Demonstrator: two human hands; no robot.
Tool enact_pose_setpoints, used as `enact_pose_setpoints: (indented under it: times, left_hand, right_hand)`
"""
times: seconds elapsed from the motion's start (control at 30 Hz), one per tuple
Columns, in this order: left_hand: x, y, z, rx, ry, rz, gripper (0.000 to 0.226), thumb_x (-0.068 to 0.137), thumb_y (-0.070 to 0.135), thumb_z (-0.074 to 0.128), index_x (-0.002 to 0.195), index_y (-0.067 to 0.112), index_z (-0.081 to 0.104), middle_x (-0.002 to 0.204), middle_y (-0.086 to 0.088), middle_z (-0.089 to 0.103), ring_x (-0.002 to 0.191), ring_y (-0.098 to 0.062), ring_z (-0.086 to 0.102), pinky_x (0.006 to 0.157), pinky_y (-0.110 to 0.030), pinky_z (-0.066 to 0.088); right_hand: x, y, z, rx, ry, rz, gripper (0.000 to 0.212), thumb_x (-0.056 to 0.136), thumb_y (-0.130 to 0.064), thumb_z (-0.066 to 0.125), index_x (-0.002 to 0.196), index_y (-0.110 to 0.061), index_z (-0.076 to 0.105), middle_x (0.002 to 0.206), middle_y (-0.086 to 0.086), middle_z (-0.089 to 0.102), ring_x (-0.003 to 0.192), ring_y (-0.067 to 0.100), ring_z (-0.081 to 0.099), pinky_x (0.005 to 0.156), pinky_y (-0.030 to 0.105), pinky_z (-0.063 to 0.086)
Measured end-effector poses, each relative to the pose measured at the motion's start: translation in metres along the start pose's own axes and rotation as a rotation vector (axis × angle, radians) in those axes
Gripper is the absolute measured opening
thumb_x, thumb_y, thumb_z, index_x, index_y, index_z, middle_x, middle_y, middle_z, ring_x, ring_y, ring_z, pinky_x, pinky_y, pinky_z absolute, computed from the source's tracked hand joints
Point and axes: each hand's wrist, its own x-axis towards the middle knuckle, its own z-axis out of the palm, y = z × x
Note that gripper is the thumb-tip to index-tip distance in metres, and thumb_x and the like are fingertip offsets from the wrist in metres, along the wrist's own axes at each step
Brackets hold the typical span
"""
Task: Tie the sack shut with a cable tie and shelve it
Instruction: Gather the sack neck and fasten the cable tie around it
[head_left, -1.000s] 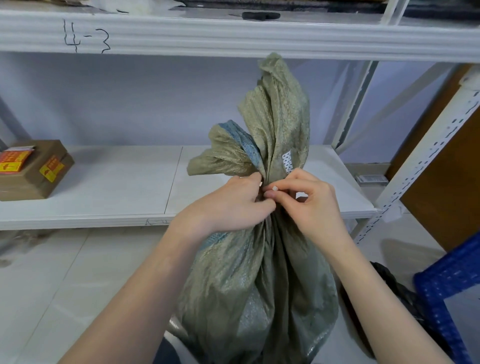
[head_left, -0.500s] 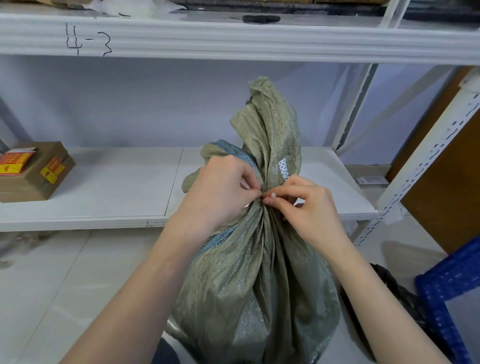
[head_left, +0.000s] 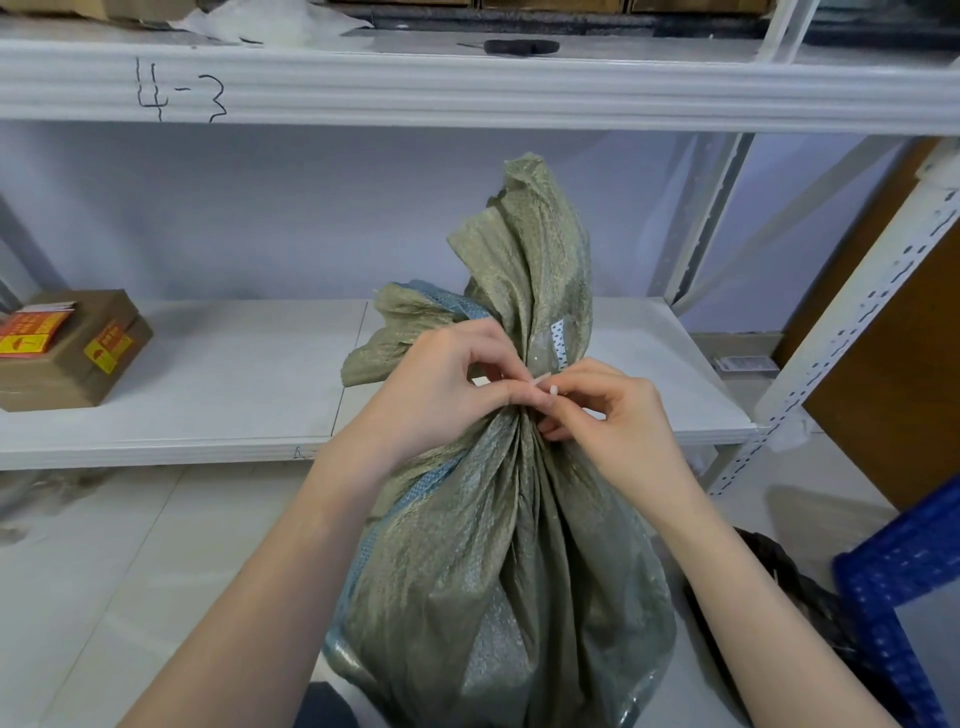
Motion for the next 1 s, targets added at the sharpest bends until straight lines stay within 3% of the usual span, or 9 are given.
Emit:
enact_pose_setpoints:
  times: [0.07, 0.13, 0.23, 0.37, 0.5, 0.63, 1.0]
  left_hand:
    - [0.001, -0.003, 0.0, 0.004, -0.006, -0.026, 0.015, 0.074, 0.033, 0.076, 0.065, 0.039, 0.065, 0.074, 0.013, 0.065, 0.073, 0.0, 0.058, 0.068, -0.017, 0.039]
    - [0.001, -0.006, 0.0, 0.011, -0.012, -0.074, 0.016, 0.073, 0.036, 0.076, 0.064, 0.04, 0.064, 0.067, 0.015, 0.067, 0.067, 0.002, 0.057, 0.067, -0.02, 0.04]
    - [0.0, -0.009, 0.0, -0.038, -0.035, -0.099, 0.013, 0.071, 0.033, 0.079, 0.069, 0.032, 0.067, 0.062, 0.012, 0.067, 0.059, 0.0, 0.054, 0.065, -0.026, 0.043]
    - [-0.001, -0.013, -0.002, -0.012, -0.068, -0.055, 0.013, 0.078, 0.031, 0.073, 0.068, 0.036, 0.068, 0.072, 0.012, 0.07, 0.074, -0.002, 0.063, 0.071, -0.021, 0.045]
    - [-0.002, -0.014, -0.001, 0.009, -0.078, -0.038, 0.01, 0.08, 0.031, 0.071, 0.071, 0.034, 0.07, 0.073, 0.016, 0.068, 0.076, 0.0, 0.062, 0.069, -0.013, 0.042]
    - [0.0, -0.02, -0.002, -0.019, -0.093, -0.022, 0.011, 0.081, 0.029, 0.072, 0.071, 0.035, 0.07, 0.07, 0.021, 0.066, 0.075, 0.001, 0.062, 0.074, -0.022, 0.046]
    - [0.0, -0.021, -0.002, -0.026, -0.077, 0.011, 0.007, 0.079, 0.032, 0.071, 0.075, 0.028, 0.073, 0.076, 0.013, 0.07, 0.079, -0.007, 0.065, 0.08, -0.036, 0.052]
  right_hand:
    - [-0.001, 0.0, 0.001, 0.03, -0.001, 0.032, 0.021, 0.08, -0.001, 0.067, 0.078, -0.022, 0.071, 0.076, -0.003, 0.068, 0.06, 0.011, 0.067, 0.059, 0.02, 0.055]
    - [-0.002, -0.001, 0.001, 0.034, 0.009, 0.058, 0.017, 0.08, -0.001, 0.066, 0.085, -0.016, 0.069, 0.076, 0.007, 0.069, 0.061, 0.013, 0.069, 0.061, 0.022, 0.056]
    - [-0.002, -0.004, 0.001, 0.064, 0.022, 0.064, 0.013, 0.079, 0.003, 0.066, 0.081, -0.009, 0.063, 0.074, 0.014, 0.069, 0.061, 0.016, 0.069, 0.062, 0.024, 0.058]
    - [-0.003, -0.005, 0.002, 0.092, 0.01, 0.098, 0.01, 0.079, 0.002, 0.067, 0.076, -0.005, 0.061, 0.073, 0.012, 0.069, 0.063, 0.016, 0.071, 0.064, 0.025, 0.058]
    - [-0.003, -0.005, 0.002, 0.089, 0.005, 0.109, 0.012, 0.079, 0.002, 0.067, 0.073, -0.007, 0.061, 0.071, 0.01, 0.069, 0.063, 0.016, 0.072, 0.064, 0.025, 0.058]
    - [-0.003, -0.006, 0.002, 0.099, 0.0, 0.118, 0.016, 0.078, 0.002, 0.068, 0.07, -0.01, 0.061, 0.069, 0.008, 0.069, 0.063, 0.016, 0.072, 0.063, 0.024, 0.058]
    - [-0.003, -0.009, 0.0, 0.1, 0.006, 0.114, 0.019, 0.077, 0.003, 0.068, 0.068, -0.011, 0.059, 0.07, 0.012, 0.068, 0.061, 0.016, 0.071, 0.062, 0.026, 0.058]
